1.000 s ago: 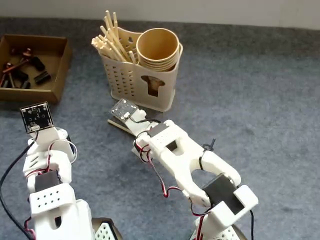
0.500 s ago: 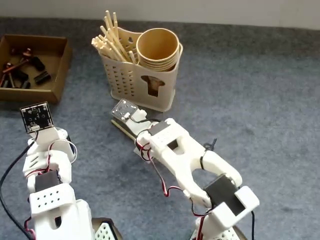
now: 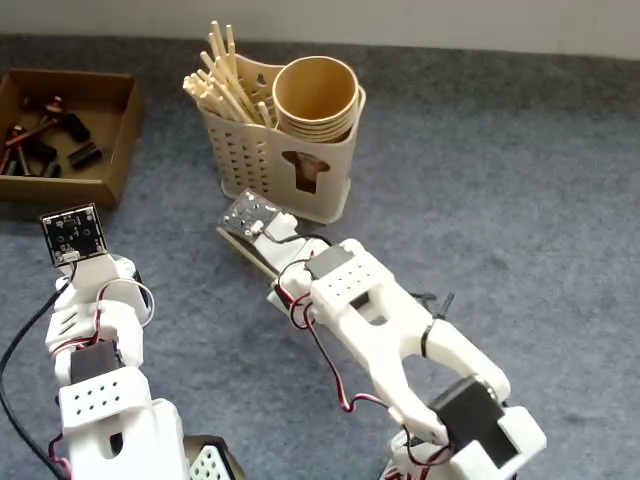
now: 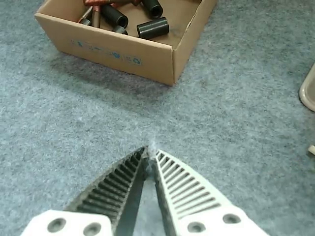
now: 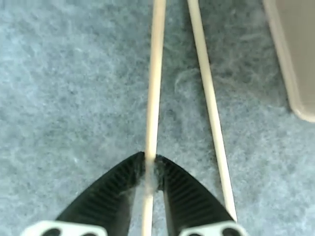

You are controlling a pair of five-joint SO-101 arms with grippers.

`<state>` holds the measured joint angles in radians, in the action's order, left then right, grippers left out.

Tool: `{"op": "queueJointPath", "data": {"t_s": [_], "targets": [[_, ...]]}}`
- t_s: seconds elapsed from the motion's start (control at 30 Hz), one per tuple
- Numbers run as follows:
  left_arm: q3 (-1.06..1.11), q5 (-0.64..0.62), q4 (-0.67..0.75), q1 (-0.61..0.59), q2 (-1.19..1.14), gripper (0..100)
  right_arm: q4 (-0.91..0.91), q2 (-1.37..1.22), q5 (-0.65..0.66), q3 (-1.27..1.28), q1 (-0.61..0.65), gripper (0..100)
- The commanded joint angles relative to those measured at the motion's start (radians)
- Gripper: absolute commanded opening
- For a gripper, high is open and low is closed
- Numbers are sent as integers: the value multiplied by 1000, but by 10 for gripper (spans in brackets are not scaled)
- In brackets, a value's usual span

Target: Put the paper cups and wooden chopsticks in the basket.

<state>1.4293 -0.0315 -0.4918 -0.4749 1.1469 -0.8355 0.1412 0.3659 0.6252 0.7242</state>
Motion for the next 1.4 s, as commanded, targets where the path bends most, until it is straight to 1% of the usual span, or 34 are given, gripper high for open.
{"op": "queueJointPath", "data": {"t_s": [0.0, 0.07, 0.13, 0.23, 0.53, 0.57, 0.7, 0.77, 0.83, 1.03, 1.2, 1.37], "targets": [[-4, -3, 21, -5, 15, 11, -51, 107, 6, -7, -1, 5], [-4, -3, 21, -5, 15, 11, -53, 151, 2, 2, -1, 5], [-4, -3, 21, -5, 15, 11, -48, 197, -38, 24, -1, 5], [-4, -3, 21, -5, 15, 11, -51, 285, -63, 41, 5, 5], [-4, -3, 21, -5, 15, 11, -45, 582, -66, 125, 10, 5], [-4, -3, 21, -5, 15, 11, -45, 608, -81, 128, 10, 5], [-4, -3, 21, -5, 15, 11, -39, 694, -224, 139, 10, 5], [-4, -3, 21, -5, 15, 11, -22, 728, -267, 140, 10, 5], [-4, -3, 21, -5, 15, 11, -10, 756, -290, 140, 10, 5], [-4, -3, 21, -5, 15, 11, -1, 808, -288, 136, 10, 5], [-4, -3, 21, -4, 15, 11, 108, 851, -288, 140, 10, 5], [-4, -3, 21, -4, 13, 11, 255, 866, -288, 140, 10, 5]]}}
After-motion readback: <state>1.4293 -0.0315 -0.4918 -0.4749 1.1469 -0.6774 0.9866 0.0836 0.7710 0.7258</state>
